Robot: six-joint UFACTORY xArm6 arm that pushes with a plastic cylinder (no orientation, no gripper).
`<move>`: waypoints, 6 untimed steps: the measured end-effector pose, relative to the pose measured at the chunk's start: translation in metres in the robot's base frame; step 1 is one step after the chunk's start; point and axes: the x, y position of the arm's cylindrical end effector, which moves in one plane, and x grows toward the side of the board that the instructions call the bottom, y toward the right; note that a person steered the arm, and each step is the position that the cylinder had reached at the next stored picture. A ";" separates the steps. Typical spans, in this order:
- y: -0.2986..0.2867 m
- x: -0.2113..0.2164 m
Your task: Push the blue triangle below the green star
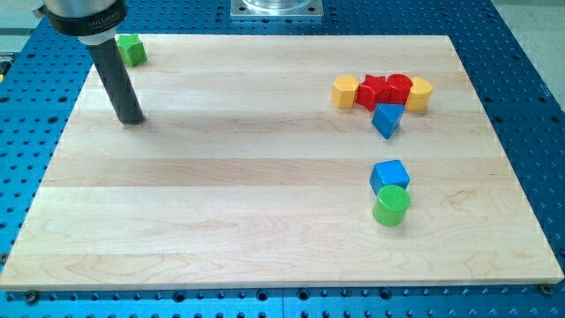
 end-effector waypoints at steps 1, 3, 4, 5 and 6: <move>0.022 0.000; 0.112 0.003; 0.123 0.003; 0.175 0.003; 0.187 0.007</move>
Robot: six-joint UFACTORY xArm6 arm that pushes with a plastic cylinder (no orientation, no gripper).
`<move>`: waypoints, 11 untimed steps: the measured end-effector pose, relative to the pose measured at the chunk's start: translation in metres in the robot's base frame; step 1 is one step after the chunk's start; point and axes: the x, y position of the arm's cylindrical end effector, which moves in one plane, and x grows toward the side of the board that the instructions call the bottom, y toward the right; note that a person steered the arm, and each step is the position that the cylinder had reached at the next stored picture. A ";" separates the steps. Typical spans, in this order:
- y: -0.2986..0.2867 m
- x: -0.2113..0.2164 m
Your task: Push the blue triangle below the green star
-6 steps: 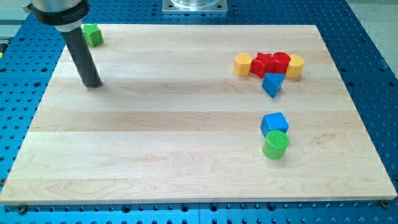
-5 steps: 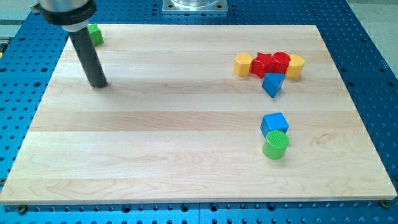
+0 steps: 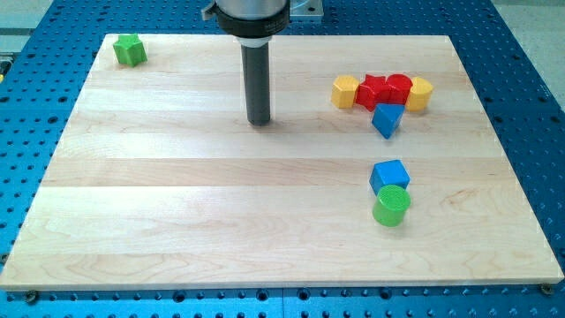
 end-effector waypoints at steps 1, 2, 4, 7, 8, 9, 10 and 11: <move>0.040 0.021; 0.049 0.027; 0.091 0.032; 0.131 0.045; 0.167 0.063; 0.171 0.067; 0.187 0.046; 0.218 0.042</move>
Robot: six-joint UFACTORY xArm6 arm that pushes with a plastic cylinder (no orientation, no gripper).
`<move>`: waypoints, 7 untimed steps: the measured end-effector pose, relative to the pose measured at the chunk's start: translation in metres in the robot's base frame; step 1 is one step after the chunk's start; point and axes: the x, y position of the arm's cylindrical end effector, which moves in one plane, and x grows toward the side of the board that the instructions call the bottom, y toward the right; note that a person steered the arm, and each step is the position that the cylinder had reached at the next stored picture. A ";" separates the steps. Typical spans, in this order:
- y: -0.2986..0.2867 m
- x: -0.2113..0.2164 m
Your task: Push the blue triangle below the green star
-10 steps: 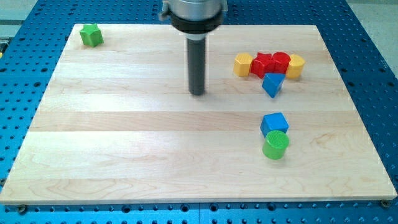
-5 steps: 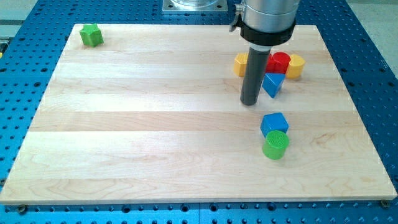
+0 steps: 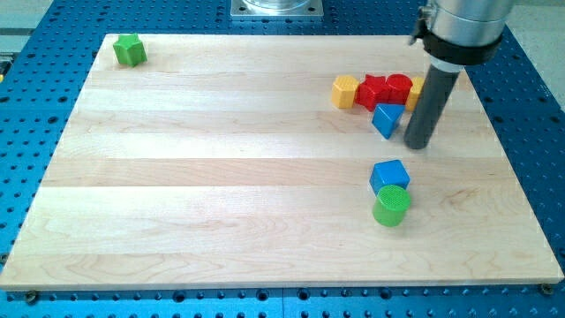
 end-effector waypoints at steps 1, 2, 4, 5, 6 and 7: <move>0.008 0.000; 0.008 -0.001; 0.004 -0.036; -0.003 -0.036; -0.015 -0.036; -0.024 -0.036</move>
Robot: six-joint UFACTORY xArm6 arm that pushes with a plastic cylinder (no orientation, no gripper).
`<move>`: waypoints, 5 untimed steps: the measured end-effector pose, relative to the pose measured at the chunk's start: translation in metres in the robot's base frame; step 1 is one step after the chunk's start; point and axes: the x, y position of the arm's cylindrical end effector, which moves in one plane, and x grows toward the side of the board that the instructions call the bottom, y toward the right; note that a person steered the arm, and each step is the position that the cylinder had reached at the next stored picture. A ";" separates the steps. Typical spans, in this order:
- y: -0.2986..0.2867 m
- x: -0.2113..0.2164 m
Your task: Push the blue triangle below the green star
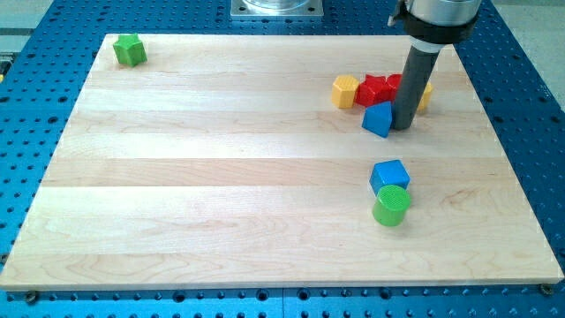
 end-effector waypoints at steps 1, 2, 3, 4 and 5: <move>0.019 0.000; 0.019 0.000; -0.058 0.003; -0.135 0.011; -0.203 0.020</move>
